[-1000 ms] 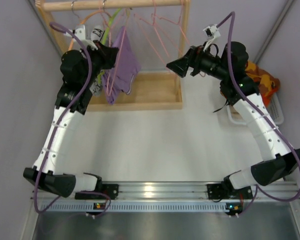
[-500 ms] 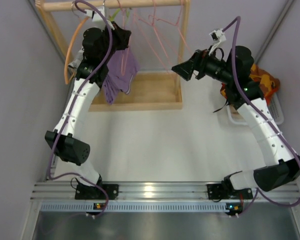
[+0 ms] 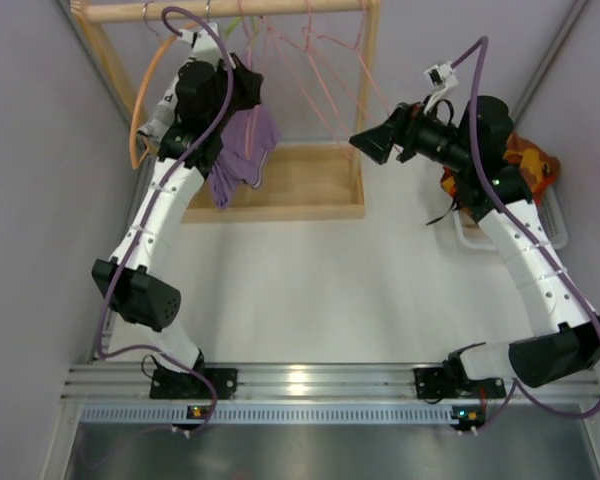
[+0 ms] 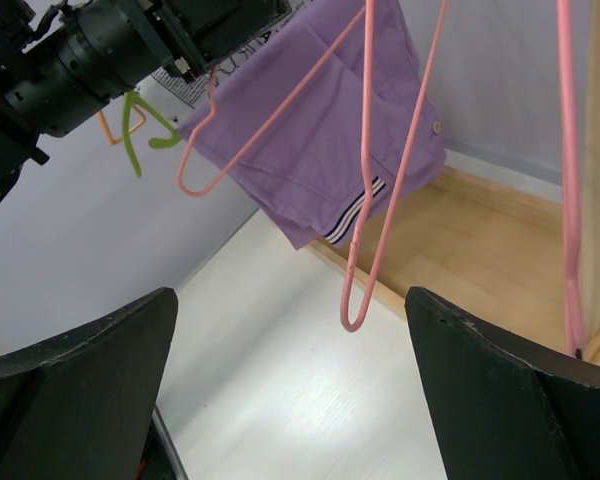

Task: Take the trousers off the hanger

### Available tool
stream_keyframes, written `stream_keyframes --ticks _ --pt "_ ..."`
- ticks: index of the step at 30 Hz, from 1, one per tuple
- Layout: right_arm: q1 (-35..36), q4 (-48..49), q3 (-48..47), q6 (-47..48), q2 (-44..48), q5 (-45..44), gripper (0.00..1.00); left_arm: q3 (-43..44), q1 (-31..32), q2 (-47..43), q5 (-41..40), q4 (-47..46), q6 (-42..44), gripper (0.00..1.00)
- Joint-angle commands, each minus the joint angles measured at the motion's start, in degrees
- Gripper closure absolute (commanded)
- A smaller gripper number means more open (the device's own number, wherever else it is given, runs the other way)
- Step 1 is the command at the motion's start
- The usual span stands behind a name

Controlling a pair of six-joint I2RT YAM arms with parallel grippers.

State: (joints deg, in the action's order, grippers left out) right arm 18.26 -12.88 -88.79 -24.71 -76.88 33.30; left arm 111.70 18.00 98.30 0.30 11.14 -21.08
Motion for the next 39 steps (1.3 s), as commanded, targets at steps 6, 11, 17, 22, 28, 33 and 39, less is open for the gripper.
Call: stream_keyframes --ticks 6,11,17,22,28,33,39 --pt "-1.6 2.8 1.7 0.0 3.3 1.2 0.01 -5.5 0.0 -1.8 1.4 0.1 -1.2 1.0" --pt "-2.1 2.4 2.0 0.0 3.9 1.2 0.01 -9.7 0.0 -4.1 2.2 0.0 -0.8 0.79" --pt "-2.5 2.3 1.6 0.4 4.5 0.9 0.01 -10.0 0.0 -7.8 3.0 0.0 -1.2 0.31" --pt "-4.0 0.4 0.8 1.9 5.2 0.7 0.01 -11.4 0.0 -15.3 5.1 0.9 -0.5 0.05" --pt "-6.7 -2.2 0.9 3.9 6.6 0.5 0.01 -16.3 0.0 -25.1 2.2 8.4 4.9 0.01" --pt "-8.5 -4.2 1.1 5.4 7.1 0.6 0.01 -22.6 0.0 -31.8 8.5 13.8 8.7 0.01" --pt "-9.2 -12.1 1.2 15.5 9.1 -4.1 0.01 -26.0 -0.1 -37.0 17.9 28.5 16.5 0.01"
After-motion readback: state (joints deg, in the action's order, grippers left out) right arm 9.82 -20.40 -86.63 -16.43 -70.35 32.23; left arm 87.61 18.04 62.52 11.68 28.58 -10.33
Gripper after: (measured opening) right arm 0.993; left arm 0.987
